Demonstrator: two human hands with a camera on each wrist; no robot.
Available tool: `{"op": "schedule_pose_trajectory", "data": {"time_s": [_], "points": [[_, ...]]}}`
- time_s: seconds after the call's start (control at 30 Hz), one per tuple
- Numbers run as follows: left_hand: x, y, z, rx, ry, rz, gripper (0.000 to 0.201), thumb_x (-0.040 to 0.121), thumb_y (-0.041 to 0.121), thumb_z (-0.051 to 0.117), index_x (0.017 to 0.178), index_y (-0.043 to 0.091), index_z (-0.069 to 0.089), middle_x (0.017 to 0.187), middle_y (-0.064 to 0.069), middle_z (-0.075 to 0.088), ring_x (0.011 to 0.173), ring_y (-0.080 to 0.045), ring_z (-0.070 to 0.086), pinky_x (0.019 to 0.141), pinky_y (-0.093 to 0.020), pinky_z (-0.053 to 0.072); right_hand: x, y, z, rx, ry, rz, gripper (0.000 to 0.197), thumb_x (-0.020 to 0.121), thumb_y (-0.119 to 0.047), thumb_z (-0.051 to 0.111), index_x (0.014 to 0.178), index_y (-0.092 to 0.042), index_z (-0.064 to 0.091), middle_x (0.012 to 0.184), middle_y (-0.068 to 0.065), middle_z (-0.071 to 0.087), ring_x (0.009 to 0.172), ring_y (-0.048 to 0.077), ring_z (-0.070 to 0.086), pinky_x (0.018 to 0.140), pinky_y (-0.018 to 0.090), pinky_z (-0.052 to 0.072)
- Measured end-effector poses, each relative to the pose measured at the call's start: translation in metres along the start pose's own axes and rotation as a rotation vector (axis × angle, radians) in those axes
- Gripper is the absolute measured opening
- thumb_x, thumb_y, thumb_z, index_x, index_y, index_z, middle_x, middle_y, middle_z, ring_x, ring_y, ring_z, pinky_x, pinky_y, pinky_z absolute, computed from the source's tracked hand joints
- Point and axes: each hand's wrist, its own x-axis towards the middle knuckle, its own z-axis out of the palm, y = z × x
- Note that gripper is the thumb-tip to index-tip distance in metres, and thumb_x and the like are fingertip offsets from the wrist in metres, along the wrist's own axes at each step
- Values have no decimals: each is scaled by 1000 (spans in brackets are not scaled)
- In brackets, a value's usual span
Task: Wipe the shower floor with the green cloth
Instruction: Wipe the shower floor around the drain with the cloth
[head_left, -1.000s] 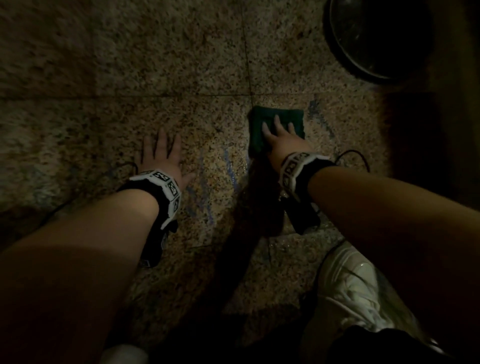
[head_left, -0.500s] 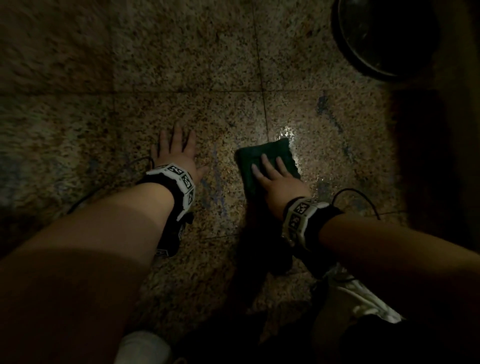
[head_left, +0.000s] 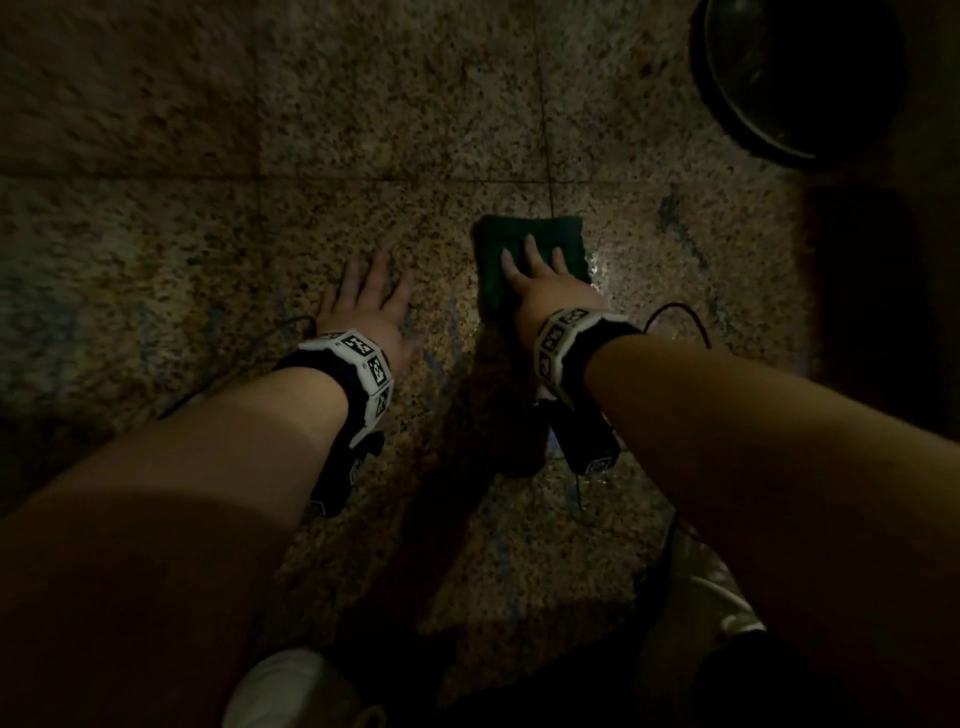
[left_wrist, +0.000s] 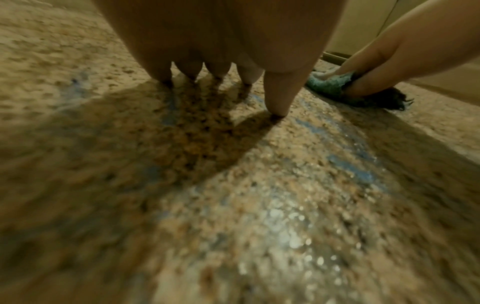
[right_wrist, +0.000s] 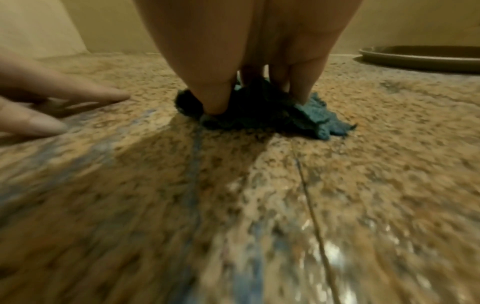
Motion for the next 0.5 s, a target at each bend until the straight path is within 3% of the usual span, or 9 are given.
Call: {"op": "schedule_pose_trajectory", "data": {"time_s": [0.3,0.5], "points": [[-2,1,-8,8,-56,-6,75,97,48,39,149,31,-12,155,0,-25,144,-29,-15,116,-45,9,-32,0,56,-180,-37,-126,79,96,-5,36,148,-39,-13,154,-10,-28,145,23,-16,109,44,29],[-2,-1,-6,-25,-40,11,73,98,44,39,149,31,-11,155,0,-24,144,-28,-15,116,-45,7,-30,-6,50,-184,-7,-129,80,95,-5,37,148,-41,-11,154,-11,-27,145,23,-16,109,44,30]]}}
